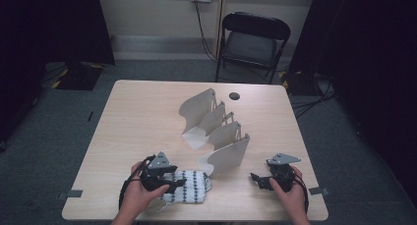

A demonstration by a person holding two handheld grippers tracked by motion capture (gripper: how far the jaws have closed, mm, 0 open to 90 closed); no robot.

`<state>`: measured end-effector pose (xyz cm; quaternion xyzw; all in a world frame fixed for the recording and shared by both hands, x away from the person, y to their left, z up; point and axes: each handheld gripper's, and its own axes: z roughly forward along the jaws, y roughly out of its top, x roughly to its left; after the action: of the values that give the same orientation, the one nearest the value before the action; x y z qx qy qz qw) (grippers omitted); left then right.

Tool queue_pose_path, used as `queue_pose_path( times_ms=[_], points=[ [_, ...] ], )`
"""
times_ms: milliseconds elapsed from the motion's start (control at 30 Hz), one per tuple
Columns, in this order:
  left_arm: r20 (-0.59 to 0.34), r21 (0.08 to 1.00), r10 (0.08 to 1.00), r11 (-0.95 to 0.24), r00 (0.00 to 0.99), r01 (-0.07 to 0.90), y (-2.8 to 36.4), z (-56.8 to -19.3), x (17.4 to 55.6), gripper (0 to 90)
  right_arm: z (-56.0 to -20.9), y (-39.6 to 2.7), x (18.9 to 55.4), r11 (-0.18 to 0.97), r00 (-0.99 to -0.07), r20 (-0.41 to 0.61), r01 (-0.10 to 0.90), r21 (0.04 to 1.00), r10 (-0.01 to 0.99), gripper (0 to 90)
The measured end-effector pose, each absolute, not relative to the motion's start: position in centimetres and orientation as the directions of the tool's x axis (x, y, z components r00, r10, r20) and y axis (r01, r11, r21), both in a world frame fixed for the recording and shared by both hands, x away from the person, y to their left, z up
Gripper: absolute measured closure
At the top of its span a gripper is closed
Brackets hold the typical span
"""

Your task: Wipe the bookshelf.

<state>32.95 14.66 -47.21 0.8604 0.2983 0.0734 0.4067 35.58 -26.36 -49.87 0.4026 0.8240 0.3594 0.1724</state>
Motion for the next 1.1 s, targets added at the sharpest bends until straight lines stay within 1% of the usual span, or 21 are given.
queue_pose_path(
  times_ms=[67,200,267,333,467,500,633,667,700,767,867,1000,1100],
  points=[
    [-0.084,0.725,0.566,-0.53,0.82,0.44,14.3,-47.8,33.0,37.1,-49.9,-26.3,35.6,0.416,-0.615,0.005,0.539,0.732,0.789,14.0],
    [-0.03,0.712,0.564,-0.568,0.825,0.414,13.7,-48.5,32.9,37.4,-49.9,-26.3,35.6,0.416,-0.614,0.004,0.539,0.732,0.789,14.0],
    [-0.03,0.712,0.568,-0.565,0.822,0.417,13.6,-48.5,32.8,40.0,-49.9,-26.3,35.6,0.415,-0.613,0.004,0.54,0.732,0.79,14.0],
    [-0.033,0.706,0.562,-0.573,0.827,0.417,13.6,-48.6,32.7,46.2,-49.9,-26.3,35.6,0.413,-0.611,0.005,0.541,0.732,0.792,13.9],
    [-0.056,0.712,0.552,-0.562,0.832,0.421,13.7,-48.7,32.7,51.6,-49.9,-26.3,35.6,0.411,-0.607,0.004,0.543,0.732,0.795,13.9],
    [-0.062,0.711,0.549,-0.562,0.834,0.423,13.7,-48.7,32.7,55.6,-49.9,-26.3,35.5,0.41,-0.605,0.004,0.544,0.732,0.796,13.9],
    [-0.075,0.706,0.543,-0.564,0.836,0.43,13.7,-48.6,32.6,63.3,-49.9,-26.2,35.5,0.409,-0.604,0.004,0.545,0.732,0.797,13.8],
    [-0.08,0.699,0.539,-0.569,0.839,0.433,13.7,-48.5,32.6,66.9,-49.9,-26.2,35.5,0.409,-0.604,0.003,0.545,0.732,0.797,13.8],
    [-0.088,0.696,0.54,-0.568,0.837,0.439,13.7,-48.4,32.5,71.0,-49.9,-26.2,35.5,0.41,-0.604,0.003,0.544,0.732,0.797,13.8],
    [-0.109,0.687,0.554,-0.558,0.826,0.465,13.7,-48.2,32.5,74.7,-49.9,-26.2,35.5,0.409,-0.603,0.003,0.545,0.732,0.798,13.8],
    [-0.162,0.667,0.574,-0.536,0.803,0.518,14.0,-47.8,32.8,77.9,-49.9,-26.2,35.5,0.409,-0.603,0.003,0.545,0.732,0.798,13.8],
    [-0.186,0.677,0.607,-0.491,0.773,0.548,14.8,-47.3,33.3,78.8,-49.9,-26.2,35.5,0.409,-0.603,0.003,0.545,0.732,0.798,13.8],
    [-0.188,0.694,0.635,-0.454,0.749,0.559,15.5,-46.7,33.9,78.9,-49.9,-26.2,35.5,0.409,-0.603,0.003,0.545,0.732,0.798,13.8]
  ],
)
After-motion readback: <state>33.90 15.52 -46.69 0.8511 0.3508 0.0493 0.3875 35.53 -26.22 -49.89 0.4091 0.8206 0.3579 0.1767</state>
